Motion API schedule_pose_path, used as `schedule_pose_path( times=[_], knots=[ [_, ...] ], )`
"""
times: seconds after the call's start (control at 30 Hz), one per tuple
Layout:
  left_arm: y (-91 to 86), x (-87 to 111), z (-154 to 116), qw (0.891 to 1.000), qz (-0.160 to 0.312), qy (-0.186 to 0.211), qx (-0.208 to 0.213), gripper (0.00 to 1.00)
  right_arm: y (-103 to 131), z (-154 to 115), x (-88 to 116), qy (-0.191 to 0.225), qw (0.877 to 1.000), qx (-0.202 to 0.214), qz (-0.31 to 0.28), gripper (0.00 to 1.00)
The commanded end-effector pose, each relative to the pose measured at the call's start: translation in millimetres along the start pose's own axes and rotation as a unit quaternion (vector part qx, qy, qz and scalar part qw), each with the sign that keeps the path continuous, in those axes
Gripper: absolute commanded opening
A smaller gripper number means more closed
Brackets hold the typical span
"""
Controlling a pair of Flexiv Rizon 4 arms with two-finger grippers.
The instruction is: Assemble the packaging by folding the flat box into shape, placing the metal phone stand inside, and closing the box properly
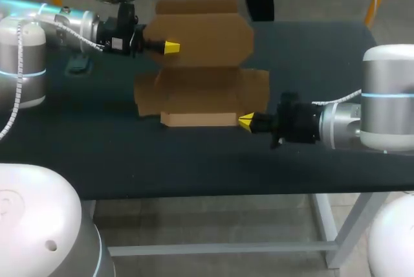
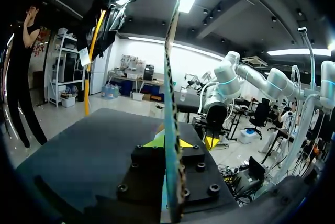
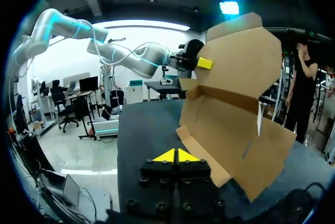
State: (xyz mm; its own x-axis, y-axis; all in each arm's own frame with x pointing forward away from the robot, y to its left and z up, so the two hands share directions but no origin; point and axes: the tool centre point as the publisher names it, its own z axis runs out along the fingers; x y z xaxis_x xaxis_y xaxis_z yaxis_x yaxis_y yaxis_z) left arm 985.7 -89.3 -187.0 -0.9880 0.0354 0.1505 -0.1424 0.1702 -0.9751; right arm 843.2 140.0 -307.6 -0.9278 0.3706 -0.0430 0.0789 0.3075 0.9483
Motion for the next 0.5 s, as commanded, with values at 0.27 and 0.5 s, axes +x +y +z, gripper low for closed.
schedule_pose_path(
  times=[0.27, 0.5],
  knots=[
    [0.5, 0.7, -1, 1.0, 0.0, 0.0, -0.001, 0.0, -18, 47, 10, -0.09, 0.995, -0.016, 0.05, 0.0],
    [0.5, 0.7, -1, 1.0, 0.0, 0.0, -0.001, 0.0, -26, 78, 13, -0.129, 0.99, -0.018, 0.062, 0.0]
  ],
)
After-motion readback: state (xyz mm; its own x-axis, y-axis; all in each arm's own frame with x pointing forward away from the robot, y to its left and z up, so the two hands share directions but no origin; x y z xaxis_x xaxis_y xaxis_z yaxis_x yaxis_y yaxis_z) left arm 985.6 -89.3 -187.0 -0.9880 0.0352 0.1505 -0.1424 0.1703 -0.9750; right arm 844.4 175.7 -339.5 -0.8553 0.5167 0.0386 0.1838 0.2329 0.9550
